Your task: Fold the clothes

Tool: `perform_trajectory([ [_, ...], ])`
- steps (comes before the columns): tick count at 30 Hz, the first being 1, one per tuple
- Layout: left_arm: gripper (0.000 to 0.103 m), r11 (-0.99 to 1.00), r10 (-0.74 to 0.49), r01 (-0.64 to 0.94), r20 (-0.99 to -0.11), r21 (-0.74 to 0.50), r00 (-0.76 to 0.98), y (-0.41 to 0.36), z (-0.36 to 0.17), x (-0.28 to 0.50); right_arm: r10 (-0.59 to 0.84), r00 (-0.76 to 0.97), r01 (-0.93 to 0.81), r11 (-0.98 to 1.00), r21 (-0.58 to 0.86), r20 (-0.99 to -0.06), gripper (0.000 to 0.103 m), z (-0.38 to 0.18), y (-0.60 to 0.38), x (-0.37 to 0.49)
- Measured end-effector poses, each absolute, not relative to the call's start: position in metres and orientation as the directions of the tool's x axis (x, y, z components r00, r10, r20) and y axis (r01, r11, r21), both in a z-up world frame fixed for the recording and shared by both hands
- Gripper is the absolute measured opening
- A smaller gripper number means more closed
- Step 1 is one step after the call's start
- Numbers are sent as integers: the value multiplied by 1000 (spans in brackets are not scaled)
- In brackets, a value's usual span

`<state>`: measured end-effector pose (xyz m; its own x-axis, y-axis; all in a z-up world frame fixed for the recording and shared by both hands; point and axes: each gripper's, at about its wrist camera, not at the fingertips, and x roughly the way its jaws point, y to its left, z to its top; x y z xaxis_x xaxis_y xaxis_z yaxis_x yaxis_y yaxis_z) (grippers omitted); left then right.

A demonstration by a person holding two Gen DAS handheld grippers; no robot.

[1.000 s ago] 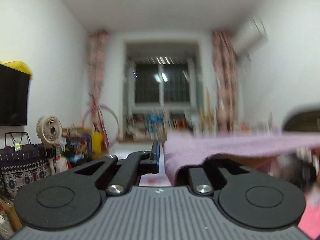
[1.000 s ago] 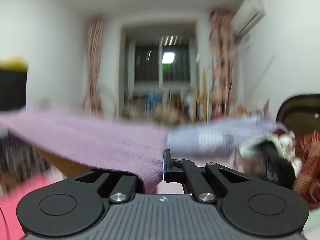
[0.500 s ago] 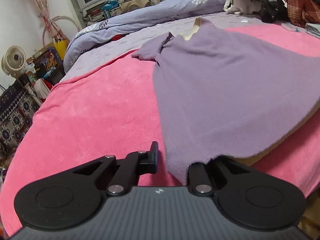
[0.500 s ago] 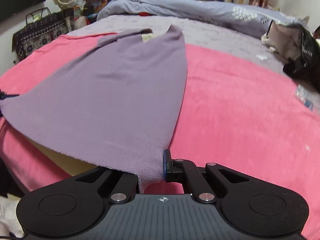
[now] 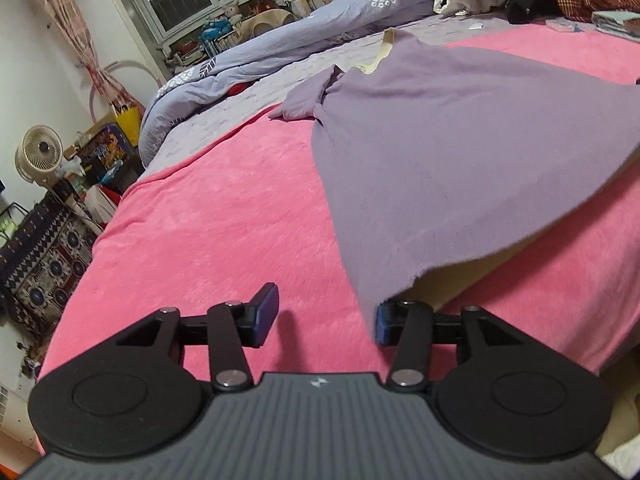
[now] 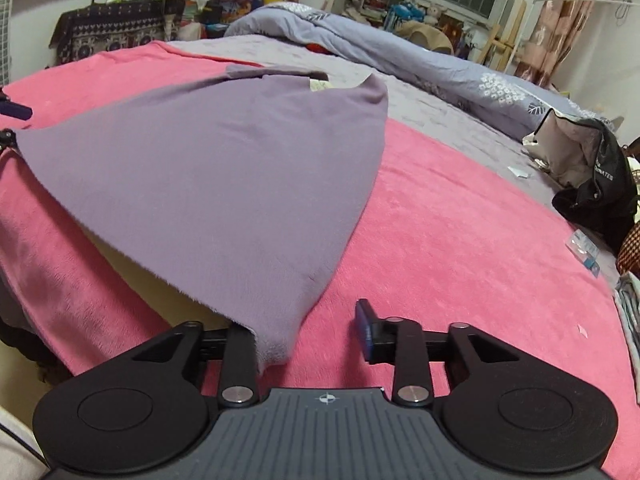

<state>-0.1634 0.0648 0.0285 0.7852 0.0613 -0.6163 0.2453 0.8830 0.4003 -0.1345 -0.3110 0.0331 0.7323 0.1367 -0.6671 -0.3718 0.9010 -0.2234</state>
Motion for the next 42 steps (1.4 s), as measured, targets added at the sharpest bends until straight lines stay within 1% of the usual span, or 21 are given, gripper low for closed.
perform_trajectory([
  [3, 56, 883, 53, 253, -620, 395, 783, 70, 31, -174, 156, 725, -366, 912, -183, -671, 37, 35, -318, -142],
  [7, 61, 892, 64, 233, -620, 387, 782, 75, 34, -186, 162, 702, -380, 909, -171, -694, 43, 33, -320, -152],
  [10, 62, 884, 116, 198, -610, 423, 784, 73, 38, -195, 157, 709, -365, 916, -167, -687, 43, 34, -323, -165],
  [13, 62, 850, 109, 218, -566, 479, 817, 64, 43, -208, 153, 715, -333, 933, -140, -682, 44, 35, -326, -170],
  [15, 62, 810, 67, 267, -534, 523, 843, 49, 49, -215, 148, 717, -321, 938, -133, -681, 44, 34, -326, -170],
  [18, 63, 711, 17, 353, -516, 609, 856, 26, 44, -217, 147, 722, -311, 942, -127, -676, 44, 36, -323, -167],
  [21, 63, 624, 17, 388, -508, 678, 861, 13, 31, -212, 153, 739, -312, 941, -131, -657, 45, 42, -319, -167],
  [25, 64, 617, 30, 395, -522, 681, 852, 13, 25, -197, 154, 751, -298, 947, -121, -641, 47, 46, -318, -165],
  [29, 63, 557, -4, 442, -530, 703, 848, 10, 23, -197, 155, 759, -288, 951, -112, -633, 47, 46, -315, -160],
  [33, 64, 511, -9, 441, -509, 738, 861, 5, 19, -195, 148, 763, -291, 948, -129, -630, 45, 44, -303, -154],
  [36, 63, 533, 12, 412, -494, 739, 870, 3, 19, -183, 161, 765, -304, 944, -129, -623, 45, 45, -295, -154],
  [38, 59, 526, 23, 402, -485, 749, 874, 0, 16, -177, 158, 770, -306, 942, -141, -618, 45, 45, -293, -155],
  [39, 47, 522, 28, 396, -480, 755, 877, -1, 14, -174, 150, 774, -301, 942, -148, -616, 45, 45, -293, -156],
  [40, 21, 529, 33, 395, -484, 751, 875, -1, 13, -172, 139, 777, -292, 944, -155, -614, 46, 44, -294, -157],
  [41, 8, 561, 33, 394, -496, 728, 868, 0, 14, -168, 129, 777, -283, 946, -159, -616, 46, 43, -294, -158],
  [42, 4, 595, 33, 392, -509, 701, 860, 1, 16, -164, 125, 776, -277, 948, -156, -618, 46, 41, -294, -159],
])
